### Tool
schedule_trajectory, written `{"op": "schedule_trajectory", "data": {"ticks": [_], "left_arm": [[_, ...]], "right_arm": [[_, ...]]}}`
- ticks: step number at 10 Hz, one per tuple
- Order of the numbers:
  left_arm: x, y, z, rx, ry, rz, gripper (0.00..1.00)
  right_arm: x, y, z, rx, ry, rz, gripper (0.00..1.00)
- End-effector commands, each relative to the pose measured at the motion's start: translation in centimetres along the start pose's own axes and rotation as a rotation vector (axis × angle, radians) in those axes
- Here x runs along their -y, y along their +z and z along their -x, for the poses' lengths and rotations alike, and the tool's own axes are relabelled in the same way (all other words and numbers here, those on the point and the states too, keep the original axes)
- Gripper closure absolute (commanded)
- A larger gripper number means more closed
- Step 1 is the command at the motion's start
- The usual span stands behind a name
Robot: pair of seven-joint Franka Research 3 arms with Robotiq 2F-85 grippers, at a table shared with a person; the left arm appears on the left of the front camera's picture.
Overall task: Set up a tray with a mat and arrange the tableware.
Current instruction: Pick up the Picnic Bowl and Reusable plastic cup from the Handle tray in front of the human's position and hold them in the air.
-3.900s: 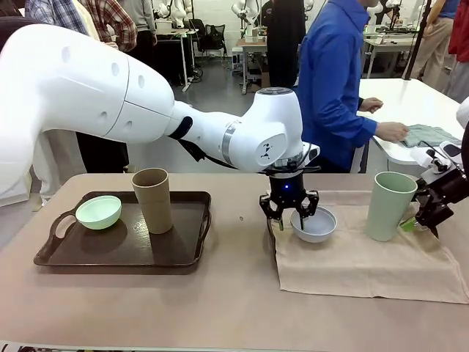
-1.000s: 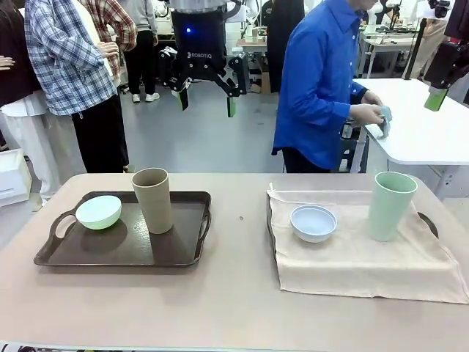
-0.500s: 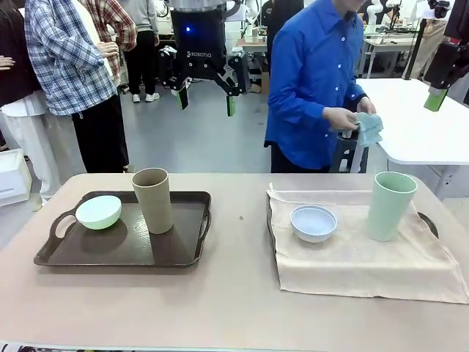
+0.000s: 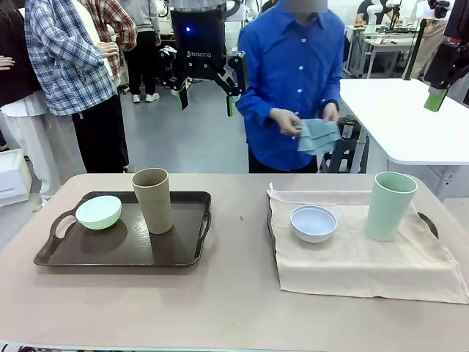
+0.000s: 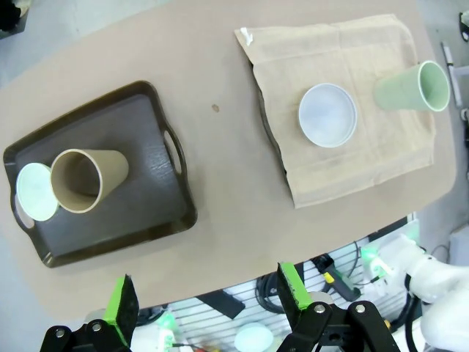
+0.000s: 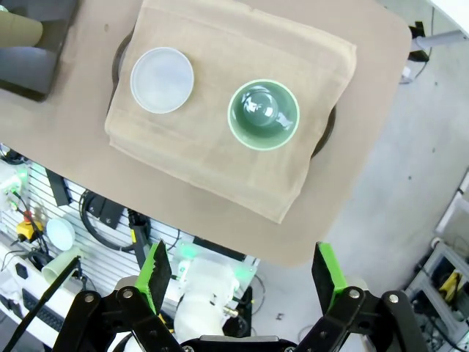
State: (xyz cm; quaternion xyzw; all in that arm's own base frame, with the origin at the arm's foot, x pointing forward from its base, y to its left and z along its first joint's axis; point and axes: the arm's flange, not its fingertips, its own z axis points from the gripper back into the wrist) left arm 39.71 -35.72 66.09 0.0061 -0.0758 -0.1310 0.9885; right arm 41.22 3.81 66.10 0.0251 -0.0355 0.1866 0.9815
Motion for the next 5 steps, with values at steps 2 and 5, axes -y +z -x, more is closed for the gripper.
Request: {"op": "schedule_trajectory", "data": {"ticks": [2, 5], "left_arm": [[-0.2, 0.2, 0.1, 0.002, 0.011, -0.011, 0.0], [-1.9, -1.2, 1.4, -0.042, -0.041, 0.099, 0.0]], "right_arm": [[0.1, 0.0, 0.1, -0.012, -0.005, 0.019, 0.0], [-0.7, -0.9, 0.8, -0.027, -0.005, -0.001, 0.0]]}}
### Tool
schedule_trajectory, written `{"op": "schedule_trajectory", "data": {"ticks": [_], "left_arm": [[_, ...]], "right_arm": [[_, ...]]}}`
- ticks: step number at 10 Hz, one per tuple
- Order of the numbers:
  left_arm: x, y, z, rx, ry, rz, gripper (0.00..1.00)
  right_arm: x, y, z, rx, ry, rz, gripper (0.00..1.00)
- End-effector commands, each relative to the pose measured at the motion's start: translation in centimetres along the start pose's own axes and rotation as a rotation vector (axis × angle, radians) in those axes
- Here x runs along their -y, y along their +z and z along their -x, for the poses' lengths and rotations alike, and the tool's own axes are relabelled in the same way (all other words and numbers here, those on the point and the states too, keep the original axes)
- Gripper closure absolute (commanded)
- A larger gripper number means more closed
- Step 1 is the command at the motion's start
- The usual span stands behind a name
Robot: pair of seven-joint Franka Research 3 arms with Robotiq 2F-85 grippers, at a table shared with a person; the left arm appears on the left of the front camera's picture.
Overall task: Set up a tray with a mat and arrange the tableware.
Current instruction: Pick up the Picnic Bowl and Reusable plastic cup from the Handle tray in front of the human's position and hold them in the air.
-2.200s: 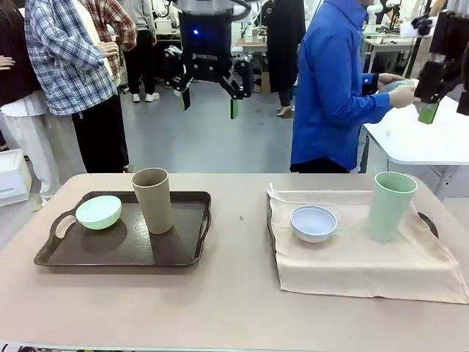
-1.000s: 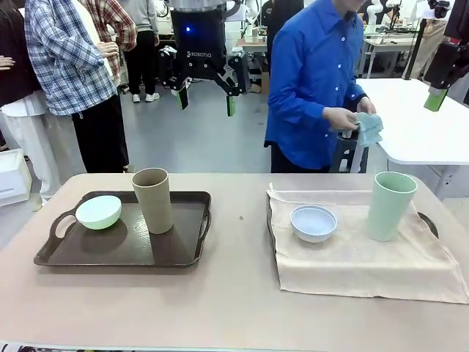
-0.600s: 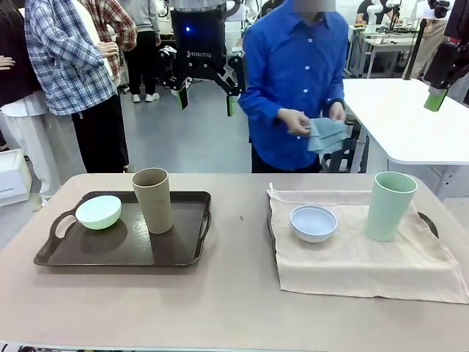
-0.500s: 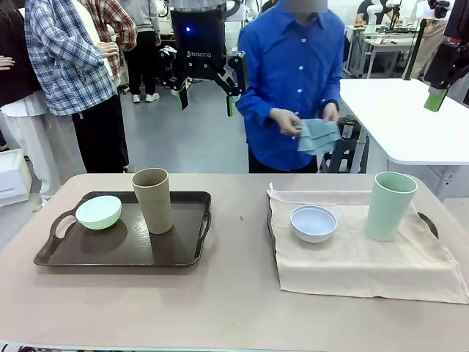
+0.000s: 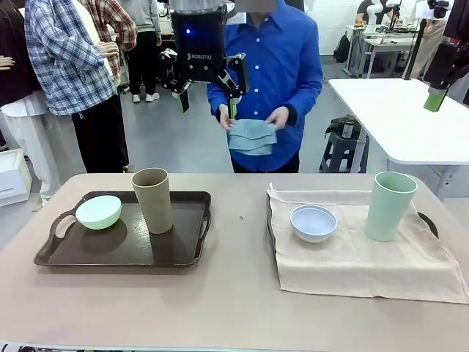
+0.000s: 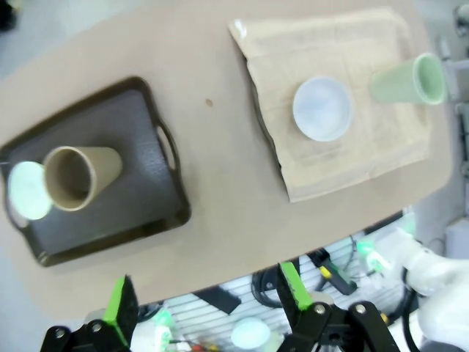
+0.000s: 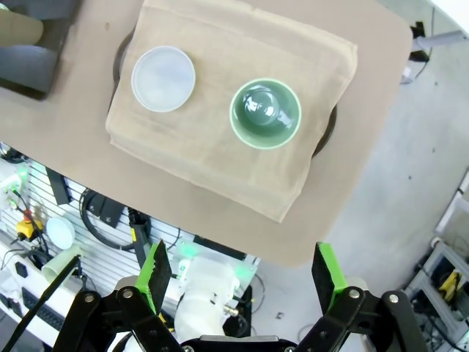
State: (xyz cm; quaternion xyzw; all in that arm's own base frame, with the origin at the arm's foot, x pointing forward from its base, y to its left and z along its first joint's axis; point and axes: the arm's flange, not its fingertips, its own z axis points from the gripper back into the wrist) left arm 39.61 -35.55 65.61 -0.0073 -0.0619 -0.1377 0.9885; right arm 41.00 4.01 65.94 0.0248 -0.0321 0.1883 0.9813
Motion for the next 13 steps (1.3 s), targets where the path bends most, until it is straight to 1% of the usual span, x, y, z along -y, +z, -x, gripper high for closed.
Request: {"op": "schedule_trajectory", "data": {"ticks": [1, 3, 4, 5, 6, 8, 9, 10, 11, 13], "left_arm": [[-2.8, -1.0, 1.8, -0.027, -0.04, 0.102, 0.0], [-6.4, -1.9, 3.3, -0.052, -0.051, 0.166, 0.0], [-9.0, -1.8, 4.2, -0.052, -0.036, 0.201, 0.0], [-11.4, -1.6, 5.6, -0.04, -0.001, 0.25, 0.0], [-13.9, -1.3, 6.9, -0.018, 0.044, 0.311, 0.0], [-19.5, -2.0, 9.3, 0.018, 0.156, 0.42, 0.0], [-22.2, -2.0, 11.2, 0.027, 0.228, 0.458, 0.0], [-24.6, -2.7, 12.2, 0.044, 0.281, 0.506, 0.0], [-26.7, -3.8, 13.2, 0.056, 0.339, 0.553, 0.0], [-30.5, -4.8, 15.0, 0.083, 0.393, 0.684, 0.0]], "right_arm": [[-0.1, -1.5, 0.9, -0.03, -0.008, -0.019, 0.0], [1.5, -3.7, 1.8, -0.074, -0.028, -0.071, 0.0], [2.7, -4.8, 2.3, -0.094, -0.049, -0.121, 0.0], [3.7, -5.5, 3.0, -0.09, -0.054, -0.173, 0.0], [4.9, -5.9, 4.0, -0.07, -0.06, -0.256, 0.0], [8.7, -7.1, 6.3, -0.018, -0.122, -0.397, 0.0], [9.9, -7.3, 7.8, 0.068, -0.126, -0.534, 0.0], [11.1, -7.5, 8.8, 0.126, -0.146, -0.626, 0.0], [12.5, -7.9, 9.7, 0.149, -0.173, -0.732, 0.0], [15.1, -9.4, 11.3, 0.201, -0.231, -0.918, 0.0]]}}
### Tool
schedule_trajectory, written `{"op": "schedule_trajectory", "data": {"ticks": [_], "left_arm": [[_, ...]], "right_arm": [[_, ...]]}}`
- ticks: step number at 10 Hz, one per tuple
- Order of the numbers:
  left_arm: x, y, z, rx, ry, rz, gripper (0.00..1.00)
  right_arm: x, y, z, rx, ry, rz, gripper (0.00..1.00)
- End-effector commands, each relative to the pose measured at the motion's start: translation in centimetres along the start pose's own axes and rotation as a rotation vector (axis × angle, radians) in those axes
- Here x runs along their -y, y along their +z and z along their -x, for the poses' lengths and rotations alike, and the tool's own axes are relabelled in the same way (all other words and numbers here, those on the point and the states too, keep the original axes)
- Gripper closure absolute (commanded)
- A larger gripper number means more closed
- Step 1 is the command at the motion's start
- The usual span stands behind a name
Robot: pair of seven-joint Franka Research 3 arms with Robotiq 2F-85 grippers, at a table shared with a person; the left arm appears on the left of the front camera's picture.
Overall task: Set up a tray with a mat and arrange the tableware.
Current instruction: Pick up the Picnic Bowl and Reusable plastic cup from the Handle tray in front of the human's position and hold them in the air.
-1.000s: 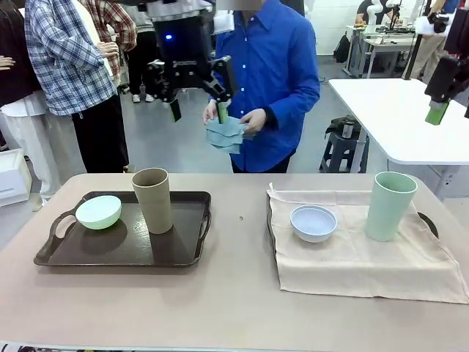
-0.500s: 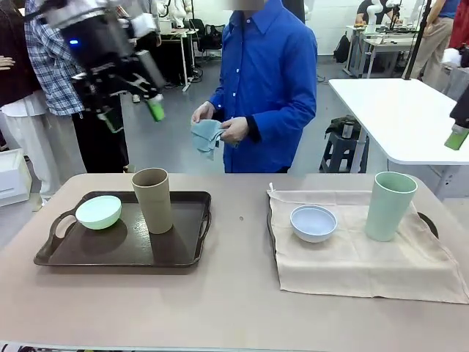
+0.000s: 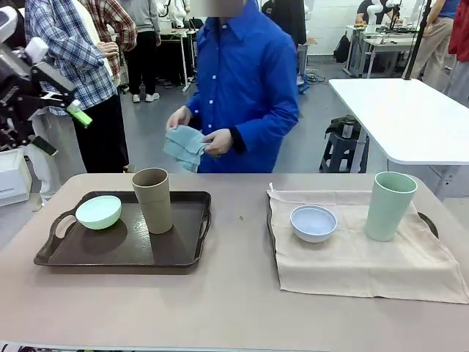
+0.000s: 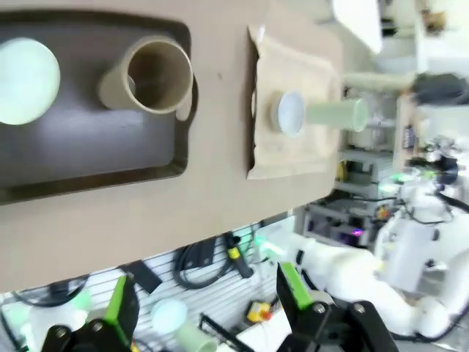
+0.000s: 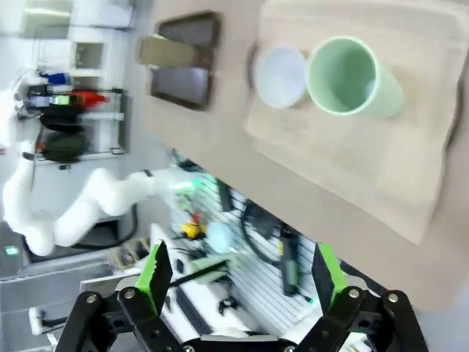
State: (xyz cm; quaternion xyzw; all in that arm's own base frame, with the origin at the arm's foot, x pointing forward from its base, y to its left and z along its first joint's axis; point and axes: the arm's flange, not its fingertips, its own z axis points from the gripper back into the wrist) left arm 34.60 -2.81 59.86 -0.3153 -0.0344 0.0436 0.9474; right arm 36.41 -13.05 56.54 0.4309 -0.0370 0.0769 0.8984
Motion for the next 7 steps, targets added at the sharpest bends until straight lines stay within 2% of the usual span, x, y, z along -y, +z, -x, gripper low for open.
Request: {"op": "schedule_trajectory", "data": {"ticks": [1, 2, 3, 4, 5, 7], "left_arm": [[-2.8, 0.1, 0.4, 0.029, 0.035, 0.138, 0.0], [-4.3, 0.7, 0.5, 0.03, 0.082, 0.215, 0.0], [-5.4, 0.9, 0.1, 0.044, 0.066, 0.217, 0.0], [-3.2, 0.7, 0.0, 0.02, 0.065, 0.118, 0.0], [-3.2, 0.7, 0.0, 0.02, 0.065, 0.118, 0.0], [-3.2, 0.7, 0.0, 0.02, 0.065, 0.118, 0.0]], "right_arm": [[3.0, -0.2, 0.6, 0.038, -0.055, -0.136, 0.0], [4.3, -0.3, 1.3, 0.041, -0.079, -0.151, 0.0], [5.3, -0.6, 1.6, 0.009, -0.107, -0.047, 0.0], [4.6, -1.4, 1.9, -0.029, -0.16, 0.128, 0.0], [4.7, 0.2, 1.5, 0.029, -0.097, -0.109, 0.0], [4.7, 0.2, 1.5, 0.029, -0.097, -0.109, 0.0]]}}
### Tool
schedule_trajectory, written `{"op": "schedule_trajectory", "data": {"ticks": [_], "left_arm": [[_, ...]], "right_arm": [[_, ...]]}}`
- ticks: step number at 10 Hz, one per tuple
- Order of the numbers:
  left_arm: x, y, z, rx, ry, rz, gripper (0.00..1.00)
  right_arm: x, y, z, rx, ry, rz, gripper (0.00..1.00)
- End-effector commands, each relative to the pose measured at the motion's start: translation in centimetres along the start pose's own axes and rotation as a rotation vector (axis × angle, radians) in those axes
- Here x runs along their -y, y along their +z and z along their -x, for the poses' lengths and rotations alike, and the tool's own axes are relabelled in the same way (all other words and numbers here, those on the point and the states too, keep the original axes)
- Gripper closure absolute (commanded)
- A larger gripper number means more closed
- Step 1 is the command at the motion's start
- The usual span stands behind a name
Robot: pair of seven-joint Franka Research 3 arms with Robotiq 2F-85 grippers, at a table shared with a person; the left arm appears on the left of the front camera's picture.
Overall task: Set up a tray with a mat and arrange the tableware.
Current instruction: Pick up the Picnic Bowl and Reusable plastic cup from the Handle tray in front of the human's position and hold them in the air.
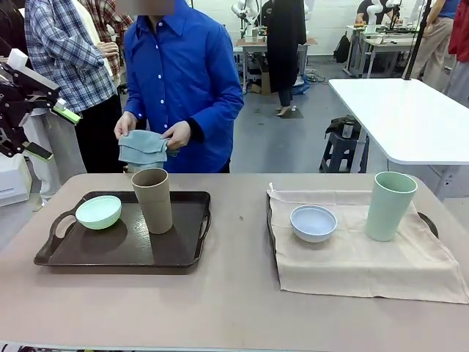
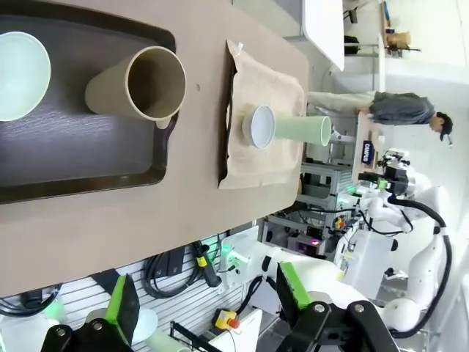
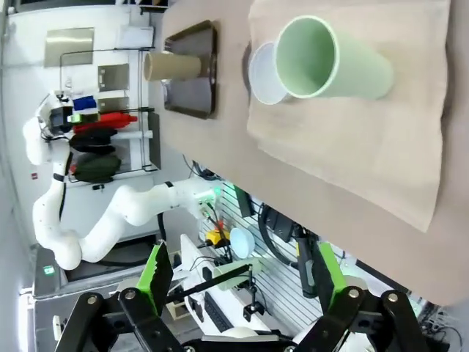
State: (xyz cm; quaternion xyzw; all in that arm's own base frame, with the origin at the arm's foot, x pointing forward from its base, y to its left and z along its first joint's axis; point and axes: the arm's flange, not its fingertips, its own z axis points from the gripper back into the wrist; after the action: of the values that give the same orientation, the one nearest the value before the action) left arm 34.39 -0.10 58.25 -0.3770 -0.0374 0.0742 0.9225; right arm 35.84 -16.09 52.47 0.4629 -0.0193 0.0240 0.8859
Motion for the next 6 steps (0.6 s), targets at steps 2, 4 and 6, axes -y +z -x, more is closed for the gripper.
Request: {"op": "schedule_trajectory", "data": {"ticks": [2, 4, 6], "left_arm": [[0.0, 0.4, 0.0, -0.001, 0.003, -0.013, 0.0], [-1.4, 0.9, -1.7, -0.072, 0.011, 0.12, 0.0], [-4.8, 2.5, -3.8, -0.207, 0.024, 0.389, 0.0]], "right_arm": [[0.0, 0.0, 0.0, 0.0, 0.0, 0.0, 0.0], [2.5, 0.2, 0.5, -0.199, 0.066, -0.179, 0.0], [5.0, 1.3, 0.3, -0.227, 0.119, -0.305, 0.0]]}}
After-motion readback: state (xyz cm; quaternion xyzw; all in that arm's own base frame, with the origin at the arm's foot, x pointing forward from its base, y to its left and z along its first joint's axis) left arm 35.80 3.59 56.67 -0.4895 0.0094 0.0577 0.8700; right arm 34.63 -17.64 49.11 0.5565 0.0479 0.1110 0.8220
